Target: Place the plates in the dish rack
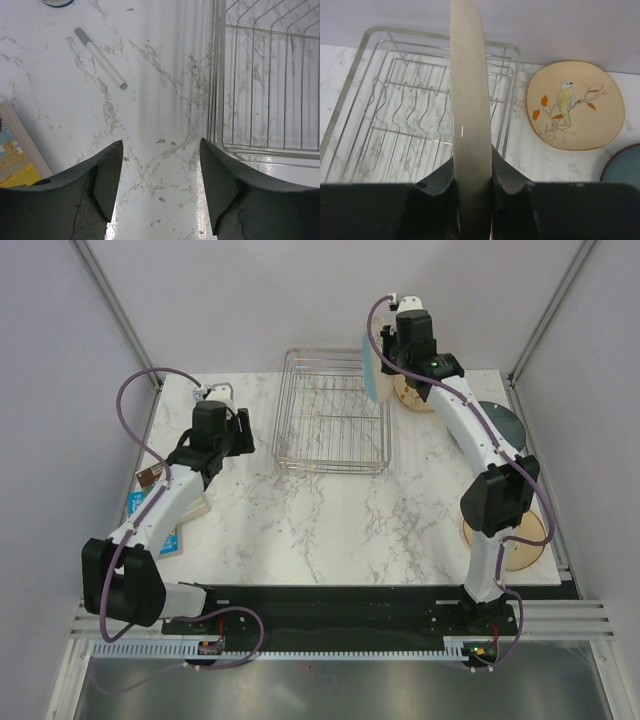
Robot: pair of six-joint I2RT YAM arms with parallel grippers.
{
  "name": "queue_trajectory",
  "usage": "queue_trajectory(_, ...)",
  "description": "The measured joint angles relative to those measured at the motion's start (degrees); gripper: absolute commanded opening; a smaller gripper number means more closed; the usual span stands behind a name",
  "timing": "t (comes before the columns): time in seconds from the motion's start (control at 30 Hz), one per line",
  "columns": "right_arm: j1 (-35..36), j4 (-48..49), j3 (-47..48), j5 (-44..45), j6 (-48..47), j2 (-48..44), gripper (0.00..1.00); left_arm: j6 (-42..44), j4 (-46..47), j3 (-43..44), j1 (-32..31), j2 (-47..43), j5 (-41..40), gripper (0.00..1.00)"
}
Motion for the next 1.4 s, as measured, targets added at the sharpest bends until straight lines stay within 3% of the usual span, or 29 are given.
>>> queue_trajectory(0.17, 4.0, 0.7, 1.0, 11.0, 0.0, 1.6, 0.0, -1.6, 3.0, -0.3, 0.3, 5.0, -0.7, 0.68)
queue_trajectory(0.5, 6.6, 3.2, 2.6, 21.7, -0.1, 5.6, 0.0, -4.5, 4.6, -0.3, 0.5, 9.1, 0.5, 0.68)
queue_trajectory(1.3, 5.6, 3.7, 4.5, 23.3, 3.5, 16.4, 0.0, -5.8, 6.2, -2.1, 0.5, 10.7, 2.4, 0.68)
queue_trajectory(1.4, 5.4, 3.8, 4.5, 22.7, 4.3, 17.7, 0.18, -5.8, 6.6, -2.1, 0.5, 11.7, 2.4, 0.68)
